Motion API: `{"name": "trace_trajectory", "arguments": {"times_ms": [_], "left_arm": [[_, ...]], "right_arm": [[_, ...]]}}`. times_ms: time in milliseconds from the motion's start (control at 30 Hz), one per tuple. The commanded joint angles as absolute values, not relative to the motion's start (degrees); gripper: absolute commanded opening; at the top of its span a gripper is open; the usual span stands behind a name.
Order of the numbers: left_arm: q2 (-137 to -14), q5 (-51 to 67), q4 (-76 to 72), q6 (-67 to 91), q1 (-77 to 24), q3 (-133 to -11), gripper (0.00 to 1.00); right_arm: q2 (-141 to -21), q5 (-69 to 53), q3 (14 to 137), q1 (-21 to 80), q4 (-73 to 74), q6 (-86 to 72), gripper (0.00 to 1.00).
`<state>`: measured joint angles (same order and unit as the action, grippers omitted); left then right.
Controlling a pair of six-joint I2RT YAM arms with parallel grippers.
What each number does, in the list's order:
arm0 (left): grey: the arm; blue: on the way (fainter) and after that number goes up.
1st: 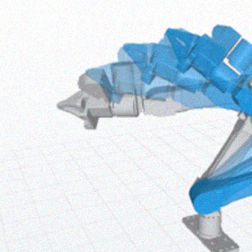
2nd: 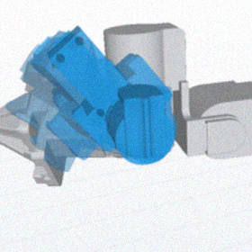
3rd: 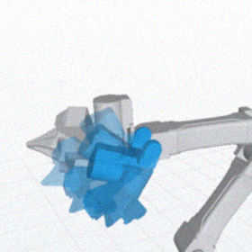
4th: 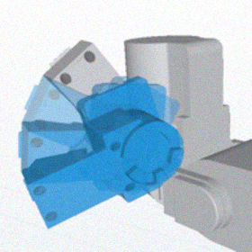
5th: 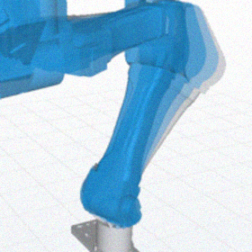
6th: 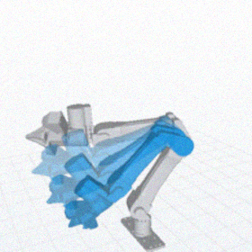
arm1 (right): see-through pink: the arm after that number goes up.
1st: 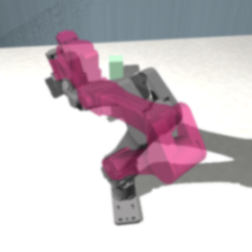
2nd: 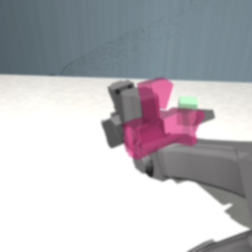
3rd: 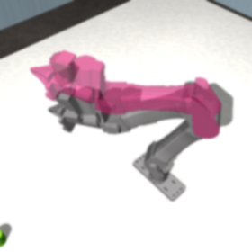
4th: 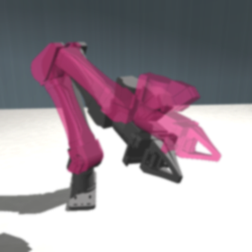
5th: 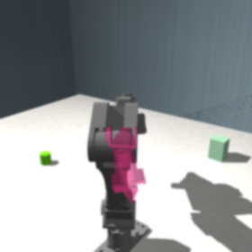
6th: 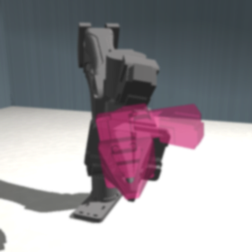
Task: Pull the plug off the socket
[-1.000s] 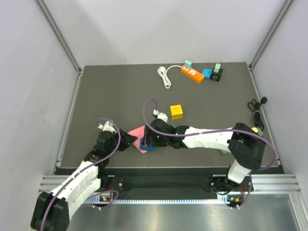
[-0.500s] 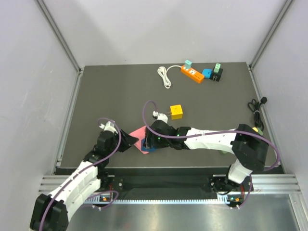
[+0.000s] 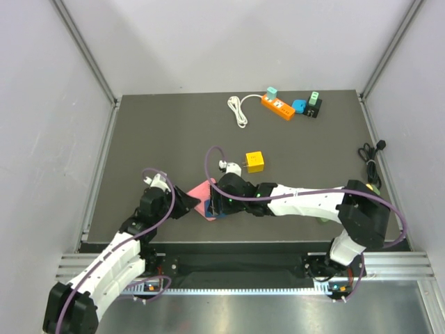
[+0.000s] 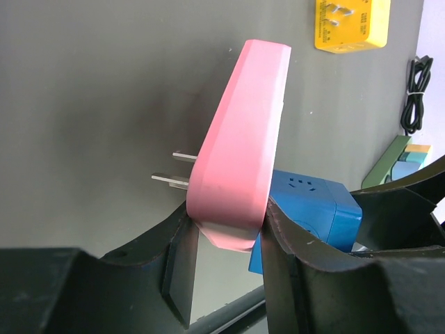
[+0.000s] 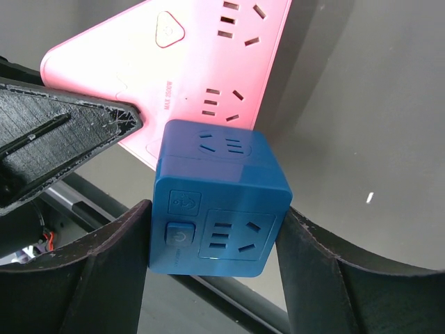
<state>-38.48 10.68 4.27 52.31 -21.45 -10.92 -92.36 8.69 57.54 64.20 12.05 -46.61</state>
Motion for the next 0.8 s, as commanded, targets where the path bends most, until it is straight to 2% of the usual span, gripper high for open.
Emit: {"name": "trace_trajectory", "arguments": {"times_ms": [0,267,367,467,533,767], "left_arm": [[-40.17,1.49,11.78,46.76,-20.74,-12.04,0.0],[-40.78,0.88,11.16,46.76,-20.65,-12.04,0.0],[-40.96,0.53,11.51,46.67,-20.65,-11.95,0.0],[-40.61,0.53,11.86,46.67,-20.74,-11.69,0.0],[-40.34,0.44,11.95,46.76,-20.65,-11.6,0.0],[-40.87,0.53,11.25,46.93,-20.74,-11.51,0.0]], "right_arm": [[-87.28,14.76,60.29,63.81,18.28,-40.69,0.0],[-85.26,8.8,57.66,62.93,12.84,-41.13,0.0],[-83.33,3.27,55.12,60.3,9.77,-42.0,0.0],[-80.69,-9.79,49.15,53.9,2.04,-46.03,0.0],[-79.28,-12.91,45.88,51.78,-3.07,-47.89,0.0],[-82.17,-2.58,53.6,56.15,10.7,-41.49,0.0]]}}
